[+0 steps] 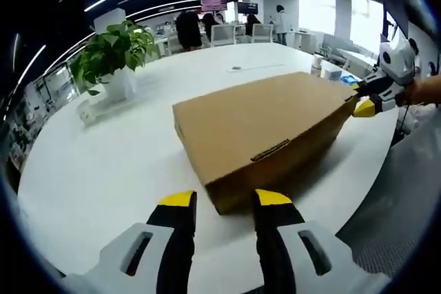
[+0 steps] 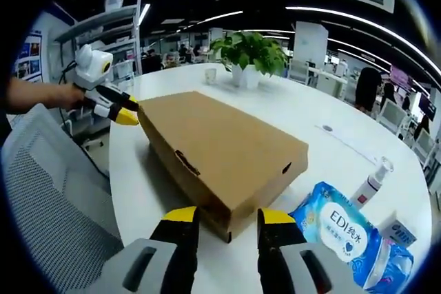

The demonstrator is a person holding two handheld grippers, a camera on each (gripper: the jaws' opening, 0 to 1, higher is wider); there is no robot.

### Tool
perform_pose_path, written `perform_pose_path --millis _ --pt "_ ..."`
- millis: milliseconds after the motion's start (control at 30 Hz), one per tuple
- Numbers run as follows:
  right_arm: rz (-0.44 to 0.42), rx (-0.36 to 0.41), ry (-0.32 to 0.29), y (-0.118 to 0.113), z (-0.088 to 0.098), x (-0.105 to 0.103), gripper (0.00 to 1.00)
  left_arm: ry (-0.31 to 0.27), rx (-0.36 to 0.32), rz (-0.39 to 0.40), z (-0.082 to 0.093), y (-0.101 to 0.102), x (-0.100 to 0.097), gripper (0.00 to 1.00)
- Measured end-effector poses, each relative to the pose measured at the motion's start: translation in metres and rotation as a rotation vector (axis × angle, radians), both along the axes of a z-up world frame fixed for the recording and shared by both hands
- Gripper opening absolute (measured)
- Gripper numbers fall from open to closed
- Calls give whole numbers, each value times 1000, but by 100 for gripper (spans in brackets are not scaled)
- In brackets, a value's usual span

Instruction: Operate the shoe box by opening the lid, removing the specified soft item, and placing it in the target area until the item is outside and the box remains undamaged.

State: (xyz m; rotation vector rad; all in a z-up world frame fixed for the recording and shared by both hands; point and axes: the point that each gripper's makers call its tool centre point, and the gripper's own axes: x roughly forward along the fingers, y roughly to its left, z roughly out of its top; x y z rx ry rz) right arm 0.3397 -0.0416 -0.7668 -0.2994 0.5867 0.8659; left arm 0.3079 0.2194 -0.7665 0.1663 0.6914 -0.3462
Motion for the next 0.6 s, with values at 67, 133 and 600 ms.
perform_pose_path --millis 67,133,600 --pt "3 7 -5 0 4 -1 31 -8 -9 0 3 1 1 33" --pt "9 8 -8 1 6 -2 31 -12 -10 -2 4 3 2 33" --pt "18 19 -26 6 12 9 32 -32 -39 -30 16 -3 15 31"
